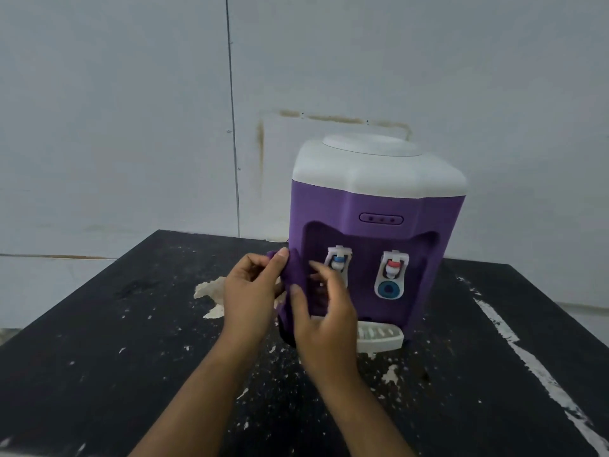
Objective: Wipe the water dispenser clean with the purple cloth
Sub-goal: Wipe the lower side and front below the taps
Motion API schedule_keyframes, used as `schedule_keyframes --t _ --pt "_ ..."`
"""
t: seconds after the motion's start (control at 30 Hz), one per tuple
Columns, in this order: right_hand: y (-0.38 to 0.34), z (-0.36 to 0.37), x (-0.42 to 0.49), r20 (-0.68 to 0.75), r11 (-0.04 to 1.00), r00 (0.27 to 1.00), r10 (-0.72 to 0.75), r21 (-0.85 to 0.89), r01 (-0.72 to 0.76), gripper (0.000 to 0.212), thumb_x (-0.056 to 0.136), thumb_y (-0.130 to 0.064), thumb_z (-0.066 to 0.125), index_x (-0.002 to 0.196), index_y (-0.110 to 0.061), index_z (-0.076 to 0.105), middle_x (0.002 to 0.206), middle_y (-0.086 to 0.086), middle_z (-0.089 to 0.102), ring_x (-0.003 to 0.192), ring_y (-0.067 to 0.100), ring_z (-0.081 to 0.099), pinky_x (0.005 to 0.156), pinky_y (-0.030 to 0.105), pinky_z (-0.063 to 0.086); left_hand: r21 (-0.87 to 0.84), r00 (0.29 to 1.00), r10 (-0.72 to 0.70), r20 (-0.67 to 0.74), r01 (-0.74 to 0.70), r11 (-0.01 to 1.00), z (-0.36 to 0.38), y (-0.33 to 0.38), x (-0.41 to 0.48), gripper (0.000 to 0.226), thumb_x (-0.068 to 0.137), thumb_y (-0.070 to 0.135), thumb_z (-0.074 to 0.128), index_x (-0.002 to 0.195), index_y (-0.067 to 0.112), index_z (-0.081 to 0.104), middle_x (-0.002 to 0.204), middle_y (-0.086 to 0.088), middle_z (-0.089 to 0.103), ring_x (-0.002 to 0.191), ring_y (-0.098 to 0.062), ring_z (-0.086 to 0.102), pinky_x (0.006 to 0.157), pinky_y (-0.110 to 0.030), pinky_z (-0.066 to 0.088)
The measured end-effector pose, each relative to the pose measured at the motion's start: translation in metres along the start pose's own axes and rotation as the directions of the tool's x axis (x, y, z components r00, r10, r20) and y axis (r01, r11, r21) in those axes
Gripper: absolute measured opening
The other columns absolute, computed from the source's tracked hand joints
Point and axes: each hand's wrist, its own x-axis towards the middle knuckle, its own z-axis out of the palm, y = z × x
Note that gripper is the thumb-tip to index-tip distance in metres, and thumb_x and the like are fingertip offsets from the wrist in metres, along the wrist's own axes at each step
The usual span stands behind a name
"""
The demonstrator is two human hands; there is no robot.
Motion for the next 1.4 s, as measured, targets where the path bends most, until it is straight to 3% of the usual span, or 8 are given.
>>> schedule_keyframes --t 0.1,0.2,0.37,0.6,0.83,1.03,1.17,1.4 --pt "0.002 0.008 -0.007 -0.016 0.985 0.992 0.122 0.127 -0.119 0.033 0.106 -0.031 0.072 0.138 -0.03 0.069 0.123 -0.017 0.072 0.112 0.007 0.072 0.093 0.031 0.063 0.078 0.996 -0.022 0.086 0.016 0.997 0.009 -0.001 -0.006 0.025 0.09 0.035 0.084 0.085 0.013 0.072 0.098 -0.022 0.078 0.095 -0.036 0.079 0.084 -0.047 0.068" --pt "0.004 0.008 0.001 -0.158 0.963 0.958 0.241 0.159 -0.217 0.01 0.107 -0.029 0.07 0.108 -0.029 0.079 0.092 -0.018 0.077 0.086 0.001 0.073 0.076 0.025 0.06 0.127 0.994 -0.002 0.111 -0.012 0.992 0.01 0.002 -0.003 0.034 0.094 0.051 0.075 0.088 0.017 0.075 0.097 -0.008 0.082 0.093 -0.025 0.081 0.08 -0.038 0.068" --pt "-0.007 0.008 0.031 -0.346 0.948 0.887 0.307 0.194 -0.253 0.049 0.104 -0.028 0.074 0.059 -0.027 0.053 0.045 -0.013 0.044 0.043 0.007 0.036 0.044 0.014 0.027 0.315 0.983 0.183 -0.016 -0.169 0.934 0.0 0.022 0.037 0.027 0.104 0.052 0.058 0.114 0.033 0.073 0.105 0.017 0.077 0.095 0.001 0.074 0.091 -0.037 0.064" --pt "-0.018 0.035 0.074 -0.399 0.96 0.873 0.279 0.121 -0.251 0.053 0.104 -0.022 0.074 0.058 -0.029 0.047 0.052 -0.012 0.045 0.048 0.005 0.046 0.049 0.015 0.03 0.361 0.975 0.136 0.175 -0.193 0.912 0.019 0.037 0.053 0.036 0.106 0.056 0.048 0.101 0.044 0.081 0.105 0.02 0.081 0.097 0.008 0.073 0.089 -0.027 0.054" --pt "-0.004 0.039 0.052 -0.214 0.953 0.976 0.048 -0.283 -0.109 0.022 0.108 -0.021 0.066 0.095 -0.012 0.081 0.077 -0.001 0.071 0.068 0.013 0.057 0.064 0.026 0.035 0.342 0.969 0.143 0.201 -0.206 0.917 0.018 0.039 0.047 0.034 0.106 0.045 0.051 0.092 0.052 0.082 0.103 0.022 0.081 0.096 0.012 0.073 0.078 -0.009 0.052" --pt "0.004 0.023 0.046 -0.26 0.976 0.942 0.211 0.002 -0.219 0.052 0.107 -0.027 0.071 0.059 -0.025 0.051 0.049 -0.012 0.041 0.046 0.008 0.035 0.051 0.022 0.029 0.274 0.972 0.157 0.177 -0.202 0.94 0.021 0.034 0.047 0.033 0.107 0.041 0.052 0.107 0.033 0.084 0.105 0.013 0.083 0.1 -0.002 0.078 0.079 -0.013 0.055" --pt "-0.011 0.04 0.064 -0.405 0.993 0.908 0.109 0.009 -0.116 0.042 0.109 -0.024 0.068 0.068 -0.023 0.058 0.058 -0.013 0.054 0.053 0.004 0.048 0.059 0.016 0.035 0.29 0.976 0.134 0.172 -0.18 0.94 0.024 0.032 0.046 0.033 0.105 0.045 0.053 0.11 0.033 0.083 0.106 0.015 0.083 0.099 0.002 0.077 0.077 -0.013 0.055" --pt "0.03 0.043 0.015 -0.21 0.973 0.963 0.168 -0.124 -0.197 0.037 0.109 -0.023 0.066 0.073 -0.019 0.059 0.066 -0.007 0.058 0.06 0.006 0.052 0.059 0.02 0.04 0.344 0.966 0.185 0.182 -0.239 0.908 0.021 0.028 0.048 0.021 0.103 0.041 0.063 0.106 0.034 0.083 0.101 0.015 0.082 0.1 -0.002 0.077 0.082 -0.023 0.06"
